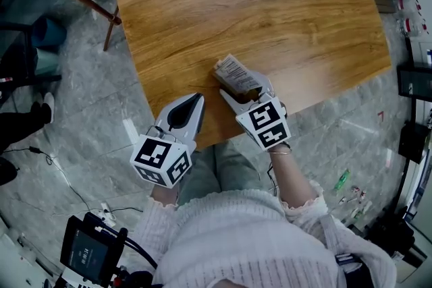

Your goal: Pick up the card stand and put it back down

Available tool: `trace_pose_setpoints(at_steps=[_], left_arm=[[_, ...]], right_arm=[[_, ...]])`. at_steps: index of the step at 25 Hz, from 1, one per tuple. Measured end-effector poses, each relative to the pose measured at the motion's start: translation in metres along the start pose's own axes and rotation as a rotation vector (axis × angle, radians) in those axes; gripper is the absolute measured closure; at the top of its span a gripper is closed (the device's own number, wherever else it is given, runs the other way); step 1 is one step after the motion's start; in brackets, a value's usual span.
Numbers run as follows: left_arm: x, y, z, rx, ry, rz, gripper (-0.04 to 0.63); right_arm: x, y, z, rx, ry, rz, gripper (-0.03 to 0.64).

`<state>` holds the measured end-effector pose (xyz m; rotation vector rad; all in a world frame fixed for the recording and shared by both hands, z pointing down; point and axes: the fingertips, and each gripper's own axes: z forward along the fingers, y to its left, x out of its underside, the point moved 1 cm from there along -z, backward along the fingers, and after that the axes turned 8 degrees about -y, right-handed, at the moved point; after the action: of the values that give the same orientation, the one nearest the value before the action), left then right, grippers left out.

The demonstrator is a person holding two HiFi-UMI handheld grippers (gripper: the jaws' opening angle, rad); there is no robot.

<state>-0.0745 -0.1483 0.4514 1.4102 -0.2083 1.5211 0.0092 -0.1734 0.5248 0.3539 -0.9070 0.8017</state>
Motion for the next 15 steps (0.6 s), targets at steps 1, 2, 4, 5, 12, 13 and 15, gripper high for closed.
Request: trace_pose_setpoints(at_steps=[1,2,4,5,12,13,15], left_arm=[[-0.001,-0.003,0.000,0.004,0.001,0.006,0.588],[-0.003,-0.006,0.001,0.008,0.004,0.014,0.588],[-0.006,-0.013,0.001,0.016,0.012,0.046,0.588],[-0.007,-0.017,0.001,0.020,0.016,0.064,0.588],[-0.025,-0.058,-0.001,0.066,0.013,0.158,0.588],[-0.029,-0.067,-0.003,0.077,0.007,0.174,0.588],[-0.039,-0.083,-0.008,0.091,-0.014,0.200,0.588]], right_arm=[[0.000,-0.001,-0.003,0.003,-0.007,0.011,0.357],[-0.001,-0.002,-0.008,0.004,-0.012,0.021,0.334],[-0.003,-0.006,-0.021,0.013,-0.028,0.034,0.326],[-0.006,-0.009,-0.029,0.023,-0.038,0.036,0.326],[-0.034,-0.015,-0.094,0.064,-0.146,0.070,0.331],[-0.041,-0.013,-0.105,0.067,-0.168,0.070,0.337],[-0.058,-0.008,-0.128,0.071,-0.220,0.064,0.349]])
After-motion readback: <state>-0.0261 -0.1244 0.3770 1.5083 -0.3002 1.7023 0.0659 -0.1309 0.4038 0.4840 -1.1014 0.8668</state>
